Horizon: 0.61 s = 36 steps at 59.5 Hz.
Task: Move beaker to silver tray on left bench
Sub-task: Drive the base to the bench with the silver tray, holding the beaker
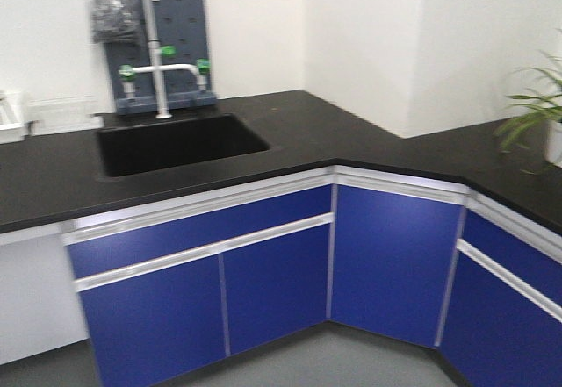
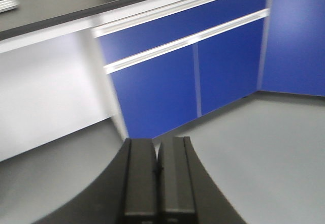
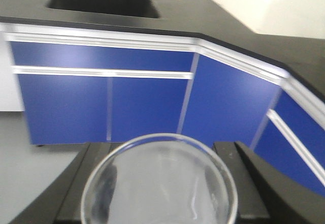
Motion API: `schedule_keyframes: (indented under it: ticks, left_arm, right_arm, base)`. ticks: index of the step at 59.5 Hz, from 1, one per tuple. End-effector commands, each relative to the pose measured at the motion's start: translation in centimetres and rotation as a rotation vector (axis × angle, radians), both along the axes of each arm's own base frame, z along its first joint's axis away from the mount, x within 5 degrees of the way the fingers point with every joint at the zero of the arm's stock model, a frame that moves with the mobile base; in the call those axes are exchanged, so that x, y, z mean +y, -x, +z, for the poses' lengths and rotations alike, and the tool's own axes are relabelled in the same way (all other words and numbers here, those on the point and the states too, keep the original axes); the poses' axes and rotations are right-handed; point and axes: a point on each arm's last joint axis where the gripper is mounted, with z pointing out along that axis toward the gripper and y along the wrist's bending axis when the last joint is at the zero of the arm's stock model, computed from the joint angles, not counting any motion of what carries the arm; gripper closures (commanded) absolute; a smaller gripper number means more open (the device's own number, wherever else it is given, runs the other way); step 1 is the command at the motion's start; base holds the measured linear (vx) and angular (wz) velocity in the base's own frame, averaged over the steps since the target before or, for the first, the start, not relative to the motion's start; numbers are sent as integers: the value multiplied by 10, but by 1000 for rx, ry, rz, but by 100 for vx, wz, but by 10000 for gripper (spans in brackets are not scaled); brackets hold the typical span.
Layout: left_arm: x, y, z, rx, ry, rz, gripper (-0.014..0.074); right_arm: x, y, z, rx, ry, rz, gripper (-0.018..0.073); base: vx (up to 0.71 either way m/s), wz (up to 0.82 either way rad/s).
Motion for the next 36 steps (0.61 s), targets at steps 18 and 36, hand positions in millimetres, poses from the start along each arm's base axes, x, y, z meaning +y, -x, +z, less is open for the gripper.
schedule_keyframes:
  ticks: [18,36]
  left_arm:
    - [-1,-2,0,-63,5,-10,595]
    - [-1,-2,0,-63,5,-10,595]
  right_arm:
    - [2,-1,16,-98,-5,27,570]
    - [2,-1,16,-98,-5,27,570]
  base:
    - [-12,46]
    - [-6,35]
